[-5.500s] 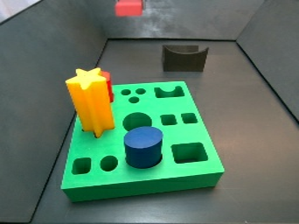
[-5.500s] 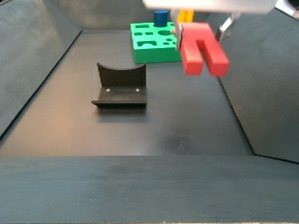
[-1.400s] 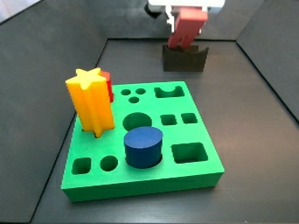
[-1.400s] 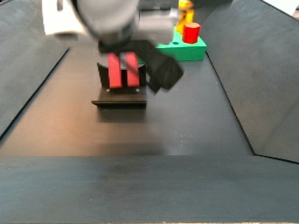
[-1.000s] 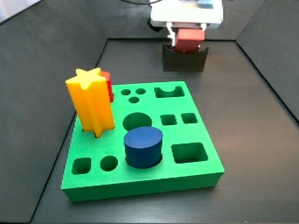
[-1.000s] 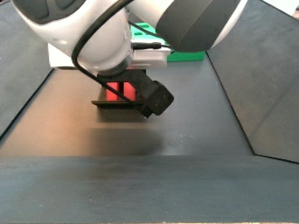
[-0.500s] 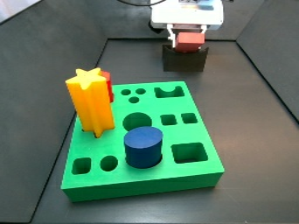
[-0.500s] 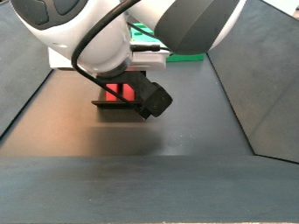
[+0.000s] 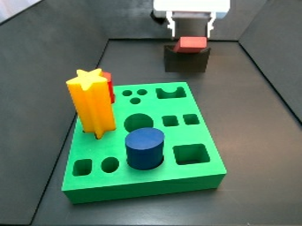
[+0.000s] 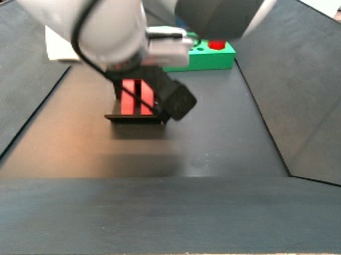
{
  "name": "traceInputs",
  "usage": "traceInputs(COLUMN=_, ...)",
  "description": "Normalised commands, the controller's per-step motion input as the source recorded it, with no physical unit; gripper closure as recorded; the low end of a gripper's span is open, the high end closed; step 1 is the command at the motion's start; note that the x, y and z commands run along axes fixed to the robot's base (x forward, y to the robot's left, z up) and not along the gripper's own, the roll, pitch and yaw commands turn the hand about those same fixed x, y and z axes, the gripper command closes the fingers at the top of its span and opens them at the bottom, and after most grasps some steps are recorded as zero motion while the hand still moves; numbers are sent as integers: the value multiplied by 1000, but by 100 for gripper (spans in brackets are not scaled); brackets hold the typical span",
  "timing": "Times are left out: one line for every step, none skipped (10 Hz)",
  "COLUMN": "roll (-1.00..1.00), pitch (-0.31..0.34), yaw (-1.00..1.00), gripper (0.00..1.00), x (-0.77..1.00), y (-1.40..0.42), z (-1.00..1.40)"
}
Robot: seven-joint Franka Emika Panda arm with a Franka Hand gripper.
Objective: Pick up the double-square object. Move up. Rotate the double-square object. Place the double-square object on the fixture. Regrasp the double-square object. Move to above the board. Insert the double-square object.
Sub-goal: Regrasp the double-square object.
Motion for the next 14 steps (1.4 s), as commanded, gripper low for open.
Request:
traceInputs(roll=44, pitch=20, yaw=4, gripper=0, x=-37, y=3, z=1000)
traceInputs(roll=48, pitch=33, yaw=3, gripper=0, x=-41, y=8, z=868)
traceInputs(roll=51, pitch=44, yaw=1, gripper=0, x=-32, y=6, z=630)
traceInputs(roll=51, pitch=48, yaw=0, gripper=0, x=-31, y=1, z=508)
traceInputs(roll=48, pitch=46, yaw=-8, gripper=0, x=-31, y=4, z=258)
traceInputs(roll=1000, pitch=46, yaw=18, gripper=0, x=10, y=-1000, z=931)
traceInputs(roll=1000, pitch=44, yaw=18, gripper=0, x=17, y=-1000, z=869)
traceInputs(roll=1000, pitch=37, yaw=17, gripper=0, x=-17, y=-1000, z=851)
traceInputs(roll=1000, pitch=28, yaw=17, gripper=0, x=-66, y=-953, z=742)
traceInputs(roll=1000, pitch=24, yaw=17, gripper=0, x=-70, y=-837, z=599)
traceInputs(roll=1000, pitch=20, yaw=17, gripper=0, x=-56, y=-595, z=294)
traceInputs(roll=1000, pitch=19, yaw=17, gripper=0, x=-36, y=-409, z=92)
traceInputs(roll=1000, pitch=17, yaw=17, gripper=0, x=-20, y=-210, z=16)
traceInputs(roll=1000, pitch=15, yaw=17, gripper=0, x=-27, y=-10, z=31)
